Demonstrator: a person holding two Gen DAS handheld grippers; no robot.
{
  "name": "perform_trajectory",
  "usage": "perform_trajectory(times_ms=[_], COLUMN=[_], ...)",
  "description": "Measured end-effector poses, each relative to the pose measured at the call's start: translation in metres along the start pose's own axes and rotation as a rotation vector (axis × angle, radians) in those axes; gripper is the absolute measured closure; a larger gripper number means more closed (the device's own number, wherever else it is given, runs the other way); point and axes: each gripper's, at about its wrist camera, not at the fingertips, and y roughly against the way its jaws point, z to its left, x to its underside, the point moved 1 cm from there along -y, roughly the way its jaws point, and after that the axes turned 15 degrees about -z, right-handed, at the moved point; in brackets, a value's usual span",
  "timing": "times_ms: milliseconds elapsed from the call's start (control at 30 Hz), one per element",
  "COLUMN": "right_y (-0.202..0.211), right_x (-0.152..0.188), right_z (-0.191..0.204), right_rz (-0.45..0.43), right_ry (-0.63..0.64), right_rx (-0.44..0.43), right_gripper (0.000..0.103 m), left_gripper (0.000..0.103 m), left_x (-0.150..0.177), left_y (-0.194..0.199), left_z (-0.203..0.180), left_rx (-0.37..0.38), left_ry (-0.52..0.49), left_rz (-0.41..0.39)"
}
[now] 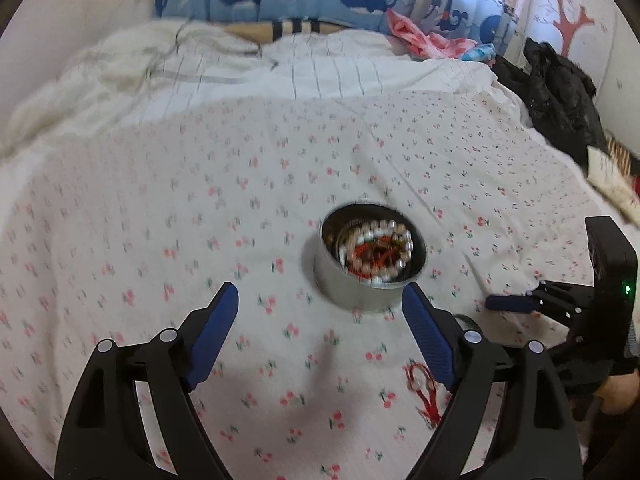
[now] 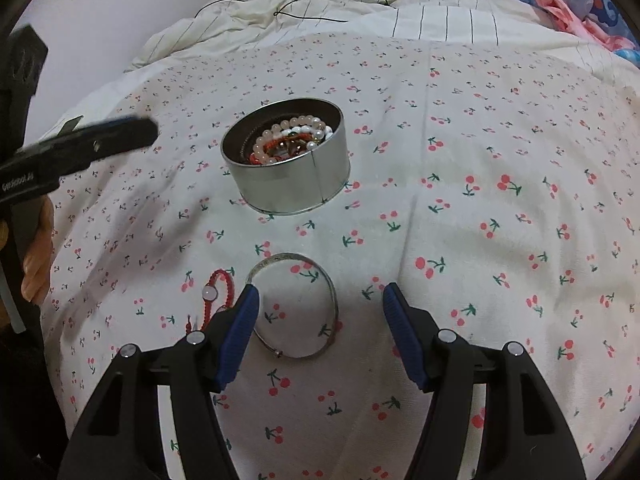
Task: Organize jewelry
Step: 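Move the open left gripper to the second red cord bracelet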
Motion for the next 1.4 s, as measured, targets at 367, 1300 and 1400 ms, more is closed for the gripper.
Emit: perform_trajectory(times_ms=[367,1300,1400], right_y=[-0.007,0.002,0.002], right_x=[0.005,0.003,0.002], right_z=[0.005,0.009,0.002], right_rz=[0.023,0.027,0.035], right_ry=[0.071,0.149,0.158], right_rx=[0.049,0.066,0.111], right_gripper=[0.04,0.038,0.038], left_gripper=[0.019,0.012,0.014], left_x=[0.056,0.083,0.085], left_y=[0.001,-0.02,-0.031], left_z=[-0.023,-0.049,-0.054], left_rx=[0.199,0.039,-0.027], left_ry=[0.072,-0.111,-0.179], left_rz=[0.108,0.128,0.129])
